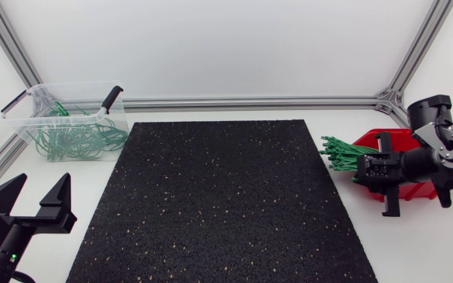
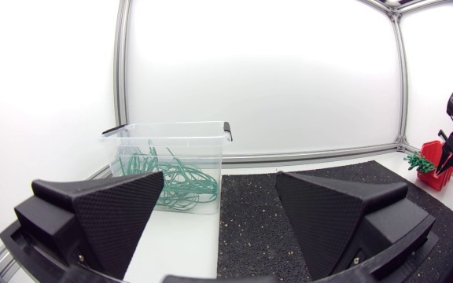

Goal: Take a green cable tie from the red box, thread the tail through the head to close it, then place it in the transparent bin on the left.

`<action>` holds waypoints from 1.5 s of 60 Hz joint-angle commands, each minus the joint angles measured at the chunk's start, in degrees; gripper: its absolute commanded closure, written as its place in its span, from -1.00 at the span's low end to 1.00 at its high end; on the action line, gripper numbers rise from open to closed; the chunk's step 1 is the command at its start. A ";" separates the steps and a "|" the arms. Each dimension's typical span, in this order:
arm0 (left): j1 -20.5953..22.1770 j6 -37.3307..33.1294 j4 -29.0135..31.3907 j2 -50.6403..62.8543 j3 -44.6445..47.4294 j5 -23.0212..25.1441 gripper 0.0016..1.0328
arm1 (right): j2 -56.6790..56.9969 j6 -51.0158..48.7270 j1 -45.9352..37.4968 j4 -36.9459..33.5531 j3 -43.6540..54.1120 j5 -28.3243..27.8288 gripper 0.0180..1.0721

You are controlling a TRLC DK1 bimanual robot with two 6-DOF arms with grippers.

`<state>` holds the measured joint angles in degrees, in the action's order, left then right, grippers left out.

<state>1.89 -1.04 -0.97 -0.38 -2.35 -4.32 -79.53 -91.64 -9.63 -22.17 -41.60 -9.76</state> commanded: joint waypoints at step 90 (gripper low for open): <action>-0.22 1.65 1.85 -0.06 2.17 0.45 -0.92 | 6.49 -7.94 -0.13 9.17 9.17 0.97 0.89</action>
<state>1.89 0.03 -0.91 -0.38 -2.35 -3.86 -74.65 -98.21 -10.17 -13.34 -33.93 -9.10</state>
